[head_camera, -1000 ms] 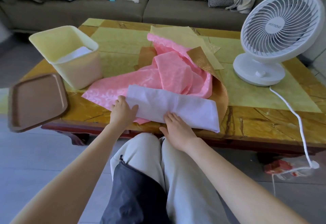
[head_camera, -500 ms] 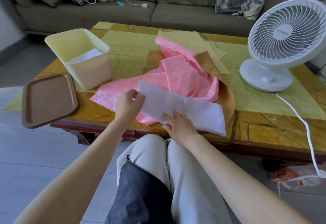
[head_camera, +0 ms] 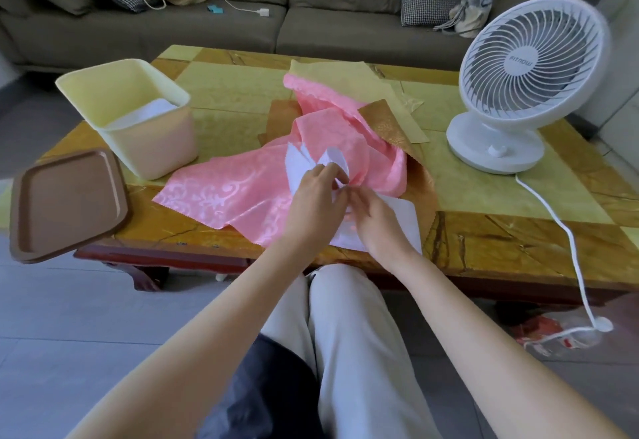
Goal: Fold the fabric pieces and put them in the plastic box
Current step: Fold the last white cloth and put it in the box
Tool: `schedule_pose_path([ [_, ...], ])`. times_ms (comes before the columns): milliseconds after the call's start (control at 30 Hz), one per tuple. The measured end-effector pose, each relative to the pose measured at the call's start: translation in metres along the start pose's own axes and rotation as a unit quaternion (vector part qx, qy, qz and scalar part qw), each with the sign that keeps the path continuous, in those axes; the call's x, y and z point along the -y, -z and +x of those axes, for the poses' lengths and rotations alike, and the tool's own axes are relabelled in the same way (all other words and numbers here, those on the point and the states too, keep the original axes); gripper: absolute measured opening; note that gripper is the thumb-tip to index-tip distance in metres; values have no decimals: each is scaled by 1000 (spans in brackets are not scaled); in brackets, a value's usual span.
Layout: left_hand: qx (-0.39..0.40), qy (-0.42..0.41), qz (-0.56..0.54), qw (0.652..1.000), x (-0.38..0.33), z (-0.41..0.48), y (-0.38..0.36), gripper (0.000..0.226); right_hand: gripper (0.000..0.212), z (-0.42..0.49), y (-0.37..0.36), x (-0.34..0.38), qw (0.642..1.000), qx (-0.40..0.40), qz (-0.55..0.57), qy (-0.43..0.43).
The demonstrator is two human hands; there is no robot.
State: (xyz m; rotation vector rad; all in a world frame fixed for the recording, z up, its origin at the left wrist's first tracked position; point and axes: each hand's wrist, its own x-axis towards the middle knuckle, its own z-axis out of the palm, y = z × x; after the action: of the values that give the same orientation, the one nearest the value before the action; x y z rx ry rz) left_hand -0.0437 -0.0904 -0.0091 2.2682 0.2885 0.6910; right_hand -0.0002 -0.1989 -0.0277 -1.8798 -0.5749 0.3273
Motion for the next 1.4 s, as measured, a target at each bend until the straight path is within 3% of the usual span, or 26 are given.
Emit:
schedule_pose_path([
  [167, 136, -49, -38, 989, -23, -8, -46, 20, 34, -6, 45, -9, 988, -65, 87, -111],
  [267, 203, -23, -33, 978, -19, -18, -64, 21, 29, -4, 57, -23, 964, -25, 36, -261],
  [333, 202, -4, -21, 979, -12, -20, -64, 19, 23, -4, 55, -34, 950, -2, 11, -312],
  [433, 132, -10, 18, 991, 9, -16, -49, 24, 24, -4, 48, -43, 962, 3, -15, -274],
  [500, 103, 12, 100, 990, 28, -15, -37, 42, 28, -4, 44, -43, 969, 1, -27, -247],
  [600, 176, 82, 187, 963, 48, -23, -29, 82, 32, -2, 39, -44, 972, -5, -33, -234],
  [667, 206, 95, 171, 959, 51, -29, -32, 92, 30, 1, 39, -43, 968, -19, -14, -249],
  [800, 128, 100, 56, 985, 46, -28, -42, 78, 36, 5, 42, -35, 962, -37, -4, -269],
  [867, 78, 142, -19, 987, 42, -23, -45, 71, 29, 7, 42, -33, 964, -26, -26, -263],
  [967, 30, 266, -139, 954, 41, -9, -42, 61, 25, 8, 43, -32, 966, -11, -30, -258],
  [1033, 32, 299, -164, 940, 42, -5, -38, 47, 26, 8, 45, -35, 965, -4, -21, -260],
  [1167, 87, 197, -137, 967, 33, -11, -40, 27, 30, 9, 50, -36, 954, -17, 26, -299],
  [1267, 110, 122, -49, 985, 24, -19, -49, 27, 35, 7, 51, -34, 948, -30, 74, -307],
  [1400, 130, 114, -6, 985, 16, -22, -53, 42, 39, 0, 56, -34, 958, -21, 93, -272],
])
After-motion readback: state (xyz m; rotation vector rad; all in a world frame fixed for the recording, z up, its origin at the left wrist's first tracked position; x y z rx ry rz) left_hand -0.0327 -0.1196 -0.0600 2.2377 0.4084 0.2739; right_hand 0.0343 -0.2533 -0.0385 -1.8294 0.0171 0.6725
